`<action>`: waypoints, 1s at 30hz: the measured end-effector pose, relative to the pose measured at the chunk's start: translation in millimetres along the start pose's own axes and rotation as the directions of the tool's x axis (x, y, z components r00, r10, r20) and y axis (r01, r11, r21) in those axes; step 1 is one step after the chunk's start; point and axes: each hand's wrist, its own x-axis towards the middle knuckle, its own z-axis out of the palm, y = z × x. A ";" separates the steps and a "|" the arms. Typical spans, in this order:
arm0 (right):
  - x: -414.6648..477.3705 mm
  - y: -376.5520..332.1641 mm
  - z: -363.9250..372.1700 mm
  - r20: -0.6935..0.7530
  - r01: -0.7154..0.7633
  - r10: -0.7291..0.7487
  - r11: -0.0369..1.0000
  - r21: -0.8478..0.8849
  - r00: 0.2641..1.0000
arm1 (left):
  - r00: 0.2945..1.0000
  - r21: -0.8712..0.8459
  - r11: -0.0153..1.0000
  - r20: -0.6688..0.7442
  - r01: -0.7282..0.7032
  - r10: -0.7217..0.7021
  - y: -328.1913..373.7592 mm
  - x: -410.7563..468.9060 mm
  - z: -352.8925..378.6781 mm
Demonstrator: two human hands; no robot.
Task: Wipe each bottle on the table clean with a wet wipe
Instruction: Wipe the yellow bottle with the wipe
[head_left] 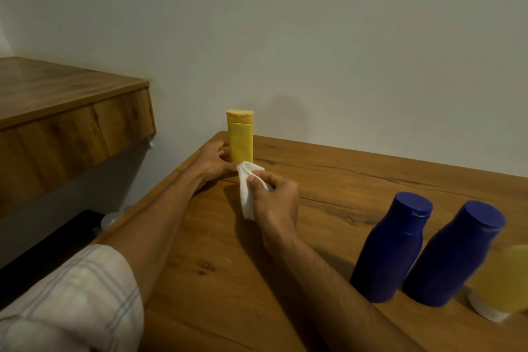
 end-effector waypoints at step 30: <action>-40.1 -31.4 -10.4 0.064 0.201 -0.202 0.979 0.022 0.977 | 0.981 -0.342 0.937 -0.148 0.066 -0.123 42.1 -55.1 -6.4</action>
